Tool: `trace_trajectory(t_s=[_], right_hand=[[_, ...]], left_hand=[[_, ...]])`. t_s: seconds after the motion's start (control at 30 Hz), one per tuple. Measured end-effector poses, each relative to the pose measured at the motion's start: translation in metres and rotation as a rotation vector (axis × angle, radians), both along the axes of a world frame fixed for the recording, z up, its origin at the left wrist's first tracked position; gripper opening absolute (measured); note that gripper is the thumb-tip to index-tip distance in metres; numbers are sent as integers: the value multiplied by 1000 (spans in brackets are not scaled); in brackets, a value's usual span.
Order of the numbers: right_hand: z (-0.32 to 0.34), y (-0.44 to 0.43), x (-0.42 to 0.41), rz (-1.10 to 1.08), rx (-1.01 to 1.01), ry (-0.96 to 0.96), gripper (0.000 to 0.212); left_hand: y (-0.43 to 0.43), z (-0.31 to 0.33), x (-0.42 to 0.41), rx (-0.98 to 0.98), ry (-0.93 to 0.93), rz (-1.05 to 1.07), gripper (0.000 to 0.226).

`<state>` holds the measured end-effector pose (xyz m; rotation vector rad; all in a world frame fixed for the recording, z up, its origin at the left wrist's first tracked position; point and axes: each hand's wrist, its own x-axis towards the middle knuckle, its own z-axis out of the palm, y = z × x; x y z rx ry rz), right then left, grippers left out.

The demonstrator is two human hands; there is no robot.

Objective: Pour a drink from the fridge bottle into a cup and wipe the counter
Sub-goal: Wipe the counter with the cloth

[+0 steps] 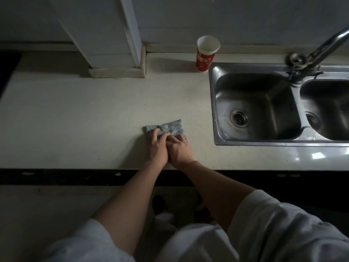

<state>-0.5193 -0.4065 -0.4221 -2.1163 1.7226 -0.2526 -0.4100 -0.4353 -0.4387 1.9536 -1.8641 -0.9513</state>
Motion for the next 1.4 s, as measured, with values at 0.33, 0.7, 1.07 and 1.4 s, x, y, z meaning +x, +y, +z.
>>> trace_trajectory(t_s=[0.33, 0.7, 1.07, 1.4], right_hand=[[-3, 18, -164, -127, -55, 9, 45], [9, 10, -166, 7, -194, -85, 38], [9, 75, -60, -26, -50, -73, 46], [3, 91, -114, -19, -39, -15, 49]], left_hand=[[5, 4, -178, -84, -20, -198, 30], [6, 17, -179, -92, 2, -133, 33], [67, 14, -76, -71, -28, -121, 26], [86, 6, -118, -50, -96, -186, 34]])
